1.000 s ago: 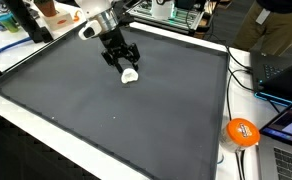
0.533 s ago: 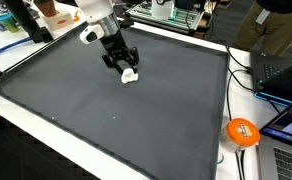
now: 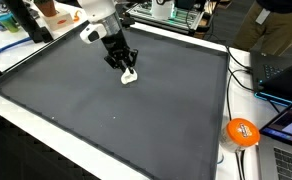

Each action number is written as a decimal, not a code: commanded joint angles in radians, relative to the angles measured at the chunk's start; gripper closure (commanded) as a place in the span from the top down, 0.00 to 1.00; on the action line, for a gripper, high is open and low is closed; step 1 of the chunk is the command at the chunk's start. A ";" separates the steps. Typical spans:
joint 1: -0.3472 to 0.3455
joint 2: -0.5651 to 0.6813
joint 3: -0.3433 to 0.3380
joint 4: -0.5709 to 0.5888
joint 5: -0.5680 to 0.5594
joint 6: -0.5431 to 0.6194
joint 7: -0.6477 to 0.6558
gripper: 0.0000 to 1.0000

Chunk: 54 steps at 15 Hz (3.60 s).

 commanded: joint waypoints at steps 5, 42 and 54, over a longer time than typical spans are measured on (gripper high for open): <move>-0.005 -0.155 -0.107 -0.120 -0.214 -0.053 0.138 0.02; 0.186 0.035 -0.173 0.069 -0.507 -0.136 0.551 1.00; 0.214 -0.069 -0.216 0.041 -0.597 -0.210 0.620 1.00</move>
